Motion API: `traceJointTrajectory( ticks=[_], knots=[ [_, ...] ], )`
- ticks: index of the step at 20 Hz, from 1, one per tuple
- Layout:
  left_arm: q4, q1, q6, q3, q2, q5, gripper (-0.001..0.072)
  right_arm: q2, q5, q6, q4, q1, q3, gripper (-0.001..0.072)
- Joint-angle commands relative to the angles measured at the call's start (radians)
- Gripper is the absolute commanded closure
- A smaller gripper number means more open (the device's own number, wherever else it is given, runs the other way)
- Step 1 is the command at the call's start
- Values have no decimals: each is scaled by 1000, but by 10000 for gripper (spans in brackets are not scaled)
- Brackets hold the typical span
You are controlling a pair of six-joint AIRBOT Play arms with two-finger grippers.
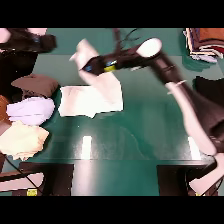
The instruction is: Fold the shirts.
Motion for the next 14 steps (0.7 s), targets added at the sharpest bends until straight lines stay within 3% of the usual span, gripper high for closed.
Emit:
traceJointTrajectory(
  ticks=[1,2,4,6,12,13,14],
  knots=[
    [19,106,1,0,93,-40,680,-171,-88,-56,27,129,136,242],
    [20,111,1,0,98,-59,680,-189,-52,-56,28,130,164,193],
    [29,111,22,0,100,-93,680,-157,26,-43,7,98,123,206],
    [26,111,31,0,100,-111,680,-73,60,-19,-14,23,-8,265],
    [21,111,38,-1,98,-141,680,138,107,133,-224,-300,-440,257],
    [14,111,38,-1,97,-141,680,150,107,137,-212,-347,-500,181],
    [10,108,38,-1,97,-140,680,151,107,146,-190,-390,-549,58]
  ],
)
